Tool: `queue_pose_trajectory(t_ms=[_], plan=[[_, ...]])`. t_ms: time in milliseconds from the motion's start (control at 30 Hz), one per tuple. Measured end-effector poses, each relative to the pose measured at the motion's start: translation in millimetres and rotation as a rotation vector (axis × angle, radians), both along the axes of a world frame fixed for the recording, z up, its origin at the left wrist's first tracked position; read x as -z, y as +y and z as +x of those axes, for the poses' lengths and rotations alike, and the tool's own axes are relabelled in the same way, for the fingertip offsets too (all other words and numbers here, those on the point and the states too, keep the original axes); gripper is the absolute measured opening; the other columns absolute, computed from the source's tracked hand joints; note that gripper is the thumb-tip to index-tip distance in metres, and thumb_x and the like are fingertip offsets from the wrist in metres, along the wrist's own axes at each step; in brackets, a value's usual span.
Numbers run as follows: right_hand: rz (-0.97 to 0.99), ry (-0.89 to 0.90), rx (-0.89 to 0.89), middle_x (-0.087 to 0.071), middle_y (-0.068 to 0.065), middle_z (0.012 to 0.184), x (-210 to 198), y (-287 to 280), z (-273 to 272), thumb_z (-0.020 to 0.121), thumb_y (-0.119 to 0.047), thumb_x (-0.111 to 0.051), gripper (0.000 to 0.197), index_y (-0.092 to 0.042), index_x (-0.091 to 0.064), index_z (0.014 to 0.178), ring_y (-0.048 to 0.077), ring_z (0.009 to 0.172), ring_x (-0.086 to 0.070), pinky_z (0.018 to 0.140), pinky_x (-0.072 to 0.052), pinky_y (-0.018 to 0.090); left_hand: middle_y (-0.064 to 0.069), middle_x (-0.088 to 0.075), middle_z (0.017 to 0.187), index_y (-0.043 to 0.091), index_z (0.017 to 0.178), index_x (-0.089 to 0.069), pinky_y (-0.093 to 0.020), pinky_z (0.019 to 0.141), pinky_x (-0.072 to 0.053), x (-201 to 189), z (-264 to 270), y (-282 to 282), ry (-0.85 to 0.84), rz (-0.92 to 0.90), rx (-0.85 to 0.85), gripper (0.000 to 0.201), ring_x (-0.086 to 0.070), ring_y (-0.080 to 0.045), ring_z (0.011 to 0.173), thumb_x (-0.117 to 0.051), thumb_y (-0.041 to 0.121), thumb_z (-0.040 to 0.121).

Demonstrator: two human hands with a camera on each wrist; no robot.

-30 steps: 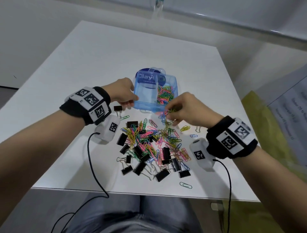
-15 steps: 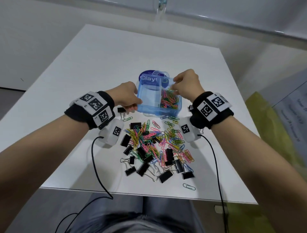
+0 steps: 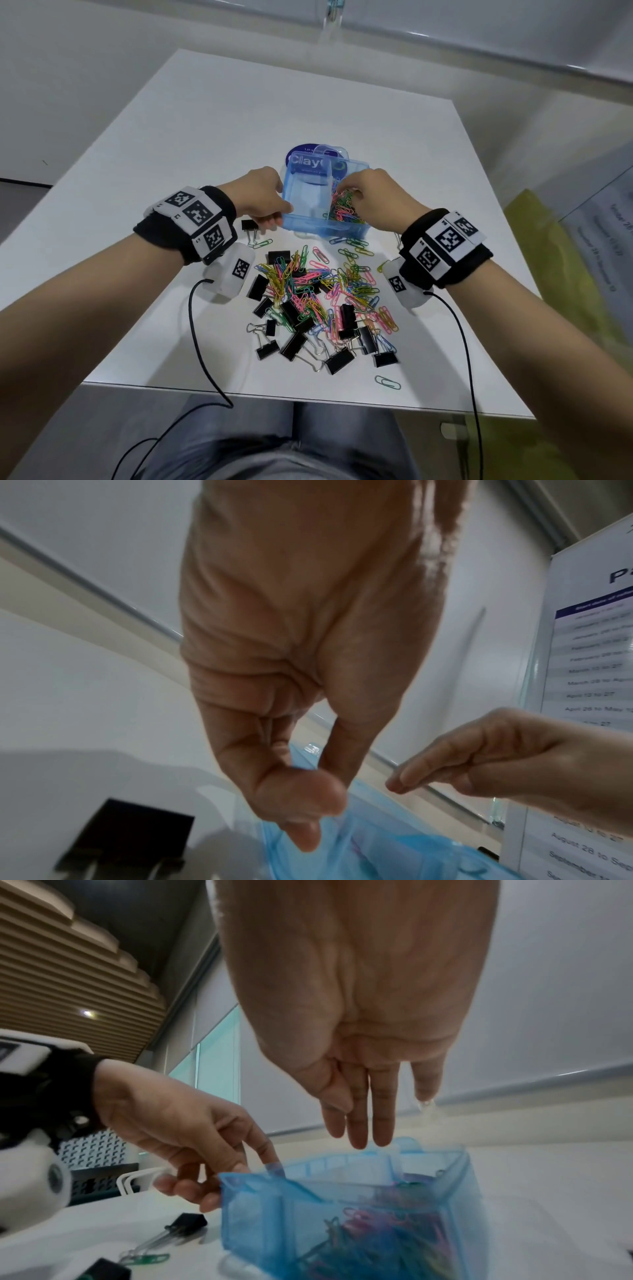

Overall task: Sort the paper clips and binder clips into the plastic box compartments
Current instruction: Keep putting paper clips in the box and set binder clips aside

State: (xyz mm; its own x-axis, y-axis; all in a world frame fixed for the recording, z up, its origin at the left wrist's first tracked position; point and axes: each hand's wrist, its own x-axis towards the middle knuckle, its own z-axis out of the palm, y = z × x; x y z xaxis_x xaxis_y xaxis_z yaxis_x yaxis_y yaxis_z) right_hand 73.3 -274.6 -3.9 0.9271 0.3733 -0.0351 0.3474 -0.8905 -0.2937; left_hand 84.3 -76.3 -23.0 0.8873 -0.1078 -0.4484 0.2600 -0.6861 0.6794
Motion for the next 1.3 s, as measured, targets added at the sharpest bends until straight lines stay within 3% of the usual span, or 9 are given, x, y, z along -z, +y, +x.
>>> queue_pose_trajectory(t_ms=[67, 167, 333, 467, 633, 767, 867, 1133, 1300], plan=[[0.058, -0.053, -0.05, -0.067, 0.011, 0.116, 0.1, -1.7, -8.6, 0.083, 0.005, -0.04, 0.041, -0.007, -0.067, 0.112, 0.03, 0.106, -0.06, 0.087, -0.048, 0.035, -0.017, -0.065, 0.076, 0.0, 0.138, -0.031, -0.028, 0.045, -0.052, -1.7, -1.8, 2.1, -0.021, 0.037, 0.0, 0.056, -0.056, -0.024, 0.057, -0.059, 0.017, 0.093], [0.082, -0.086, -0.108, -0.064, 0.005, 0.093, 2.2, -11.7, -26.8, 0.08, 0.001, -0.05, 0.028, -0.008, -0.07, 0.097, 0.024, 0.085, -0.057, 0.077, -0.048, 0.035, -0.005, -0.057, 0.071, 0.004, 0.111, -0.051, -0.032, 0.057, -0.049, -10.5, -10.3, 10.3, -0.255, 0.266, 0.082, 0.036, -0.055, -0.025, 0.057, -0.064, 0.029, 0.088], [-0.112, 0.248, -0.063, -0.051, -0.002, 0.098, 5.8, -39.0, -66.3, 0.075, -0.016, -0.073, 0.037, -0.017, -0.059, 0.11, 0.012, 0.077, -0.049, 0.072, -0.043, 0.027, -0.005, -0.064, 0.063, 0.003, 0.08, -0.063, -0.029, 0.056, -0.053, -24.9, -33.5, 15.9, -0.304, 0.386, 0.282, 0.022, -0.066, -0.022, 0.054, -0.073, 0.023, 0.08], [-0.22, 0.468, 0.009, -0.041, 0.001, 0.113, 23.7, -43.4, -87.9, 0.065, -0.02, -0.081, 0.077, -0.023, -0.039, 0.129, 0.025, 0.091, -0.059, 0.079, -0.056, 0.043, -0.011, -0.069, 0.08, 0.006, 0.089, -0.062, -0.033, 0.059, -0.058, -19.1, -47.1, 7.3, -0.155, 0.451, 0.462, 0.022, -0.071, -0.027, 0.064, -0.076, 0.019, 0.078], [-0.136, 0.315, -0.097, -0.043, 0.008, 0.117, 34.8, -22.4, -84.9, 0.078, -0.016, -0.07, 0.06, -0.014, -0.043, 0.131, 0.029, 0.099, -0.055, 0.086, -0.049, 0.043, -0.007, -0.063, 0.089, 0.007, 0.104, -0.057, -0.028, 0.054, -0.05, -4.5, -49.4, -5.6, -0.143, 0.563, 0.564, 0.034, -0.064, -0.021, 0.058, -0.074, 0.023, 0.079], [-0.155, 0.315, -0.095, -0.038, 0.009, 0.127, 27.8, -23.2, -74.2, 0.074, -0.018, -0.076, 0.079, -0.019, -0.033, 0.139, 0.03, 0.106, -0.054, 0.088, -0.049, 0.044, -0.008, -0.059, 0.099, 0.008, 0.109, -0.056, -0.032, 0.069, -0.046, 4.9, -50.9, -6.8, -0.221, 0.648, 0.64, 0.038, -0.062, -0.028, 0.089, -0.073, 0.023, 0.079], [-0.23, 0.373, -0.154, -0.034, 0.007, 0.132, 23.7, -22.8, -71.5, 0.069, -0.018, -0.079, 0.093, -0.026, -0.026, 0.144, 0.026, 0.113, -0.049, 0.092, -0.048, 0.04, -0.004, -0.051, 0.097, 0.011, 0.113, -0.053, -0.033, 0.07, -0.044, 8.7, -49.7, -6.6, -0.266, 0.656, 0.668, 0.038, -0.057, -0.026, 0.089, -0.07, 0.019, 0.08], [-0.139, 0.24, -0.228, -0.046, 0.004, 0.097, 31.5, -7.1, -65.8, 0.082, -0.008, -0.065, 0.021, -0.013, -0.063, 0.102, 0.025, 0.09, -0.053, 0.072, -0.036, 0.029, -0.008, -0.05, 0.109, 0.015, 0.116, -0.049, -0.033, 0.063, -0.038, 4.7, -60.7, -11.1, -0.4, 0.742, 0.682, 0.027, -0.051, -0.026, 0.076, -0.056, 0.023, 0.091], [0.004, 0.254, -0.123, -0.062, 0.003, 0.076, 35.1, -11.0, -59.2, 0.077, 0.001, -0.064, 0.012, -0.008, -0.07, 0.082, 0.021, 0.067, -0.061, 0.061, -0.047, 0.029, -0.004, -0.059, 0.093, 0.012, 0.095, -0.057, -0.036, 0.069, -0.049, -5.3, -72.2, -33.9, -0.512, 0.591, 0.715, 0.036, -0.059, -0.027, 0.086, -0.056, 0.047, 0.086]])
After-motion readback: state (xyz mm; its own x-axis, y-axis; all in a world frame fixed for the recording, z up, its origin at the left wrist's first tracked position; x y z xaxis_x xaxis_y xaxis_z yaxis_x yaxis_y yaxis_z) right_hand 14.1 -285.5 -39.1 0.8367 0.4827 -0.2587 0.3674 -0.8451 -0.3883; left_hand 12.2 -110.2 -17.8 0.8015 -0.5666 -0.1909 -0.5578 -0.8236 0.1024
